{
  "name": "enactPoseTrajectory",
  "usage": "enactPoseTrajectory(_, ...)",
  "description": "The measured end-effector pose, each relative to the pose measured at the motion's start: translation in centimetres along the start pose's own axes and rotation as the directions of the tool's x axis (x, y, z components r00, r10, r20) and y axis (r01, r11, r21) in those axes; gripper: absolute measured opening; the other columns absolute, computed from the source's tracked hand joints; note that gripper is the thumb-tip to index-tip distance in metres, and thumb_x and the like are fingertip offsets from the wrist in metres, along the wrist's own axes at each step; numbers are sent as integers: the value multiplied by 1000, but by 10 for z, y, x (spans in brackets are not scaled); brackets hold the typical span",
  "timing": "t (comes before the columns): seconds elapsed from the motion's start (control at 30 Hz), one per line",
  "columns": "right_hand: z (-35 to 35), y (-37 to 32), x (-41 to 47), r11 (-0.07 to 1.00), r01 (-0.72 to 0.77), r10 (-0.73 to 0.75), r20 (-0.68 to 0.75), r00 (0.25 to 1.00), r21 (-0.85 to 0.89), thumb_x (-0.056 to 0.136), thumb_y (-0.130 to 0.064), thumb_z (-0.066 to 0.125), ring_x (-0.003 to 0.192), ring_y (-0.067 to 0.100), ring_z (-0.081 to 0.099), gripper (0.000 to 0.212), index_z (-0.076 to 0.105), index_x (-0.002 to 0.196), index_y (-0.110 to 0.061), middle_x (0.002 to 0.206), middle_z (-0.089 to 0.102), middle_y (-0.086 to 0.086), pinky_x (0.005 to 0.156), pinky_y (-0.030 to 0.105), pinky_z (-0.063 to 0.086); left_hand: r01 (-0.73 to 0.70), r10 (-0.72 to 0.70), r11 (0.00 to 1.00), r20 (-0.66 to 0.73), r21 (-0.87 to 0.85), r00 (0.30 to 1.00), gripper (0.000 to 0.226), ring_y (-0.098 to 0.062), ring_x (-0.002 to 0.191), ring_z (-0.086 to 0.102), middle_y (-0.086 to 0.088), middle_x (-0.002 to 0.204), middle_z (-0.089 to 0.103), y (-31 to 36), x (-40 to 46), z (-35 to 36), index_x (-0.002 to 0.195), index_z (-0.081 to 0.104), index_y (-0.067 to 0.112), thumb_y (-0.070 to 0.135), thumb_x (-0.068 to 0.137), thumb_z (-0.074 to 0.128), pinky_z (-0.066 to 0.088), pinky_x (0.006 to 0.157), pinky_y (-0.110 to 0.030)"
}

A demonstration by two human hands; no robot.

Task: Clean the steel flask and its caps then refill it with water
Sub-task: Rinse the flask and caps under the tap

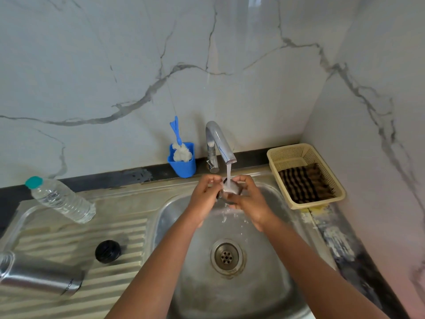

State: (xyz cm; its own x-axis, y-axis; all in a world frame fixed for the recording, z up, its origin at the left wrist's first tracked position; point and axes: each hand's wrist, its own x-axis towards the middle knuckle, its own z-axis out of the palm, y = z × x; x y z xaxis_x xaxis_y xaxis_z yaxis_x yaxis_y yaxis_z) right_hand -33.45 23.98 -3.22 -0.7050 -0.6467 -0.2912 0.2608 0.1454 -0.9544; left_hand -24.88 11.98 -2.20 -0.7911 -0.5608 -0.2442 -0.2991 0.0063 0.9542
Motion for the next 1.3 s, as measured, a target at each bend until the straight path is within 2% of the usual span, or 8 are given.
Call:
enactPoseTrajectory(0.13, 6, 4, 2, 972, 154, -165, -45, 985, -179, 70, 0, 83, 102, 25, 63, 48, 61, 105, -25, 115, 59, 9, 85, 39, 58, 17, -17, 1000, 18, -20, 1000, 16, -25, 96, 70, -13, 100, 70, 2, -2, 5, 101, 69, 17, 23, 101, 54, 58, 89, -42)
enactPoseTrajectory(0.3, 0, -12, -1, 914, -163, 130, 112, 985, 372, 91, -20, 68, 81, 23, 68, 41, 47, 126, -15, 99, 68, 14, 76, 34, 57, -26, 37, 993, 100, -116, 994, 20, -27, 100, 66, -16, 104, 69, -2, -4, -3, 103, 70, 15, 18, 102, 50, 52, 92, -41)
enactPoseTrajectory(0.47, 5, -11, -6, 991, 73, -75, -15, 997, -111, 81, 3, 73, 95, 20, 67, 58, 48, 123, -28, 113, 59, 1, 74, 26, 57, 59, -47, 981, 67, -187, 997, 22, -19, 102, 69, -7, 104, 73, 4, -4, 1, 106, 68, 12, 29, 100, 56, 53, 95, -35)
enactPoseTrajectory(0.53, 4, -7, -5, 988, 131, -133, -18, 991, -83, 78, 9, 72, 104, 25, 64, 59, 53, 116, -31, 118, 57, 1, 80, 31, 57, 7, -6, 983, 6, -181, 1000, 18, -19, 92, 68, -6, 94, 73, 6, -2, 4, 103, 70, 12, 20, 101, 54, 54, 91, -38)
enactPoseTrajectory(0.67, 1, -12, -2, 950, -72, 67, 28, 997, 304, 95, -18, 61, 94, 29, 64, 29, 57, 124, -22, 106, 61, 12, 82, 36, 55, 49, -41, 923, 27, -381, 999, 25, -13, 88, 68, 1, 86, 74, 5, -5, 5, 97, 71, 14, 5, 101, 48, 54, 85, -27)
enactPoseTrajectory(1.0, 3, -16, -2, 884, -312, 309, 66, 949, 348, 98, -50, 48, 64, 14, 59, 51, 61, 114, -4, 74, 62, 9, 60, 24, 53, 277, -293, 676, 96, -682, 951, 27, -23, 81, 69, -19, 93, 69, 3, -5, 8, 117, 58, -2, 10, 105, 38, 60, 68, -29)
enactPoseTrajectory(1.1, 3, -15, -4, 892, -317, 308, 80, 948, 323, 95, -49, 55, 60, 11, 55, 46, 66, 109, -6, 75, 62, 6, 56, 22, 48, 313, -332, 712, 91, -629, 939, 30, -23, 79, 69, -22, 96, 69, 4, -5, 11, 125, 54, -6, 9, 105, 37, 61, 67, -27)
enactPoseTrajectory(1.3, 2, -11, -3, 890, -302, 358, -112, 927, 342, 100, -37, 53, 53, 7, 42, 30, 66, 94, -10, 64, 53, -1, 47, 19, 37, 125, -99, 921, 88, -369, 991, 41, -21, 99, 72, -10, 121, 66, 0, -5, 16, 138, 46, 31, 36, 98, 56, 59, 75, -29)
